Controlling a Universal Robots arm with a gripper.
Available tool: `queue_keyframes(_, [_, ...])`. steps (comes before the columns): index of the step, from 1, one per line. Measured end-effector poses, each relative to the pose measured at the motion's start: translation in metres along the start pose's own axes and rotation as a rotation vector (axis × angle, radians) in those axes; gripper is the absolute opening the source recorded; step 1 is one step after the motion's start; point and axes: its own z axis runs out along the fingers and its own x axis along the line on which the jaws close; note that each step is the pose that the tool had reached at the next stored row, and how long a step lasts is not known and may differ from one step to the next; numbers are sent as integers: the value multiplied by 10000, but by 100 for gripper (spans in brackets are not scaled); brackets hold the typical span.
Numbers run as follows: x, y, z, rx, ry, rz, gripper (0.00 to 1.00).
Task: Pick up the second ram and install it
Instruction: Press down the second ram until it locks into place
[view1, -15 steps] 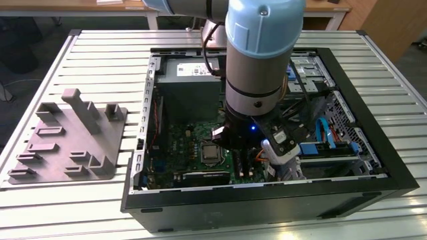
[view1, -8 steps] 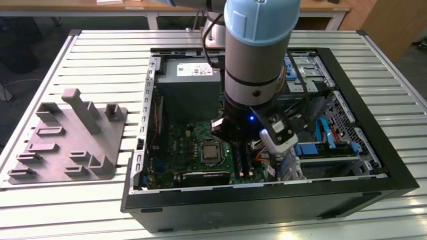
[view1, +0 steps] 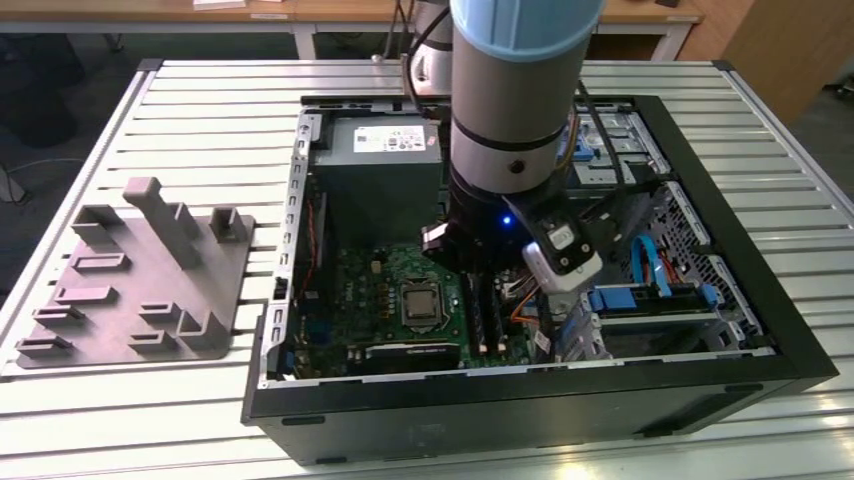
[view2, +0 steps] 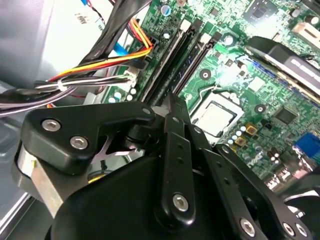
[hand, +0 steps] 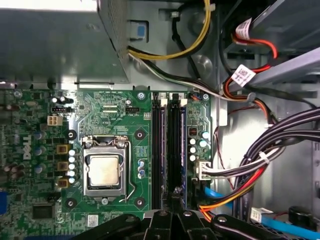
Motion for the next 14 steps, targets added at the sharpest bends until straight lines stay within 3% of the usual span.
queue_keyframes(6, [-8,23,-109,-1,-1,-1,10])
queue_keyframes(14, [-7,23,-113,-1,0,-1,10])
